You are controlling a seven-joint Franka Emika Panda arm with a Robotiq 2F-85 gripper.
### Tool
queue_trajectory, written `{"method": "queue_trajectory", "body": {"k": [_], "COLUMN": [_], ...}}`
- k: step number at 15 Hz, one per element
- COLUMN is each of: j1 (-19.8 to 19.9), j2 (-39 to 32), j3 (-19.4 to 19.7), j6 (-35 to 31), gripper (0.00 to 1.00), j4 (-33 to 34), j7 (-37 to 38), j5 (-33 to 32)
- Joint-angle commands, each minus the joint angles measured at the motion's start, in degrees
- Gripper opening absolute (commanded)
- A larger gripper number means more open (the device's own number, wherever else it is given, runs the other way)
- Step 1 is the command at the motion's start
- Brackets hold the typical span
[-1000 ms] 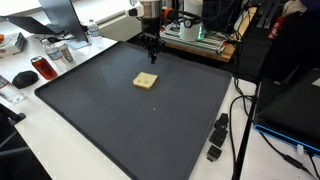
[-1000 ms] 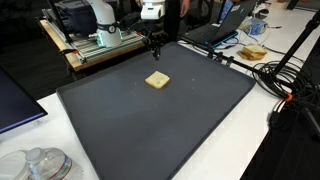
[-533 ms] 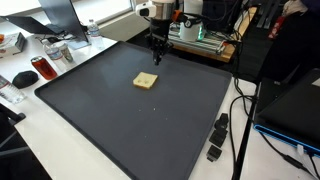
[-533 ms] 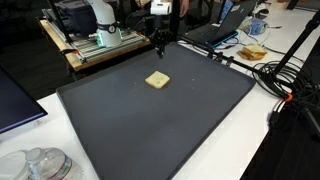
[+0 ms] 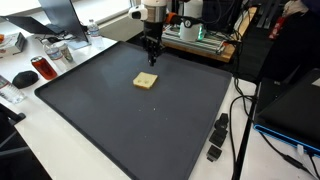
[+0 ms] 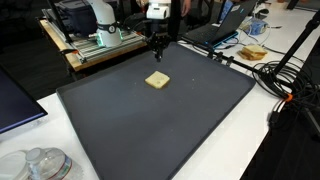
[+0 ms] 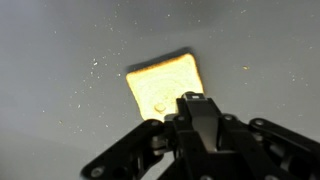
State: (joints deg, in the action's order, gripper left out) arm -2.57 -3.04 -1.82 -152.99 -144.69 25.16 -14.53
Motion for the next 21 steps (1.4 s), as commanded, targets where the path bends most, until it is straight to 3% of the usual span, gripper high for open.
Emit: {"method": "queue_trajectory", "body": {"k": [1, 9, 21], "j1": [1.2, 2.9, 2.5], "j2": [-3.5, -10.3, -15.5], "j3": [1.4, 1.8, 3.1], "j6": [-1.3, -2.4, -1.9], "gripper": [0.05, 0.05, 0.05], "j4": [2.0, 6.3, 8.6], "j7": [-5.1, -14.8, -14.3], "j5": [5.1, 14.9, 14.9]}}
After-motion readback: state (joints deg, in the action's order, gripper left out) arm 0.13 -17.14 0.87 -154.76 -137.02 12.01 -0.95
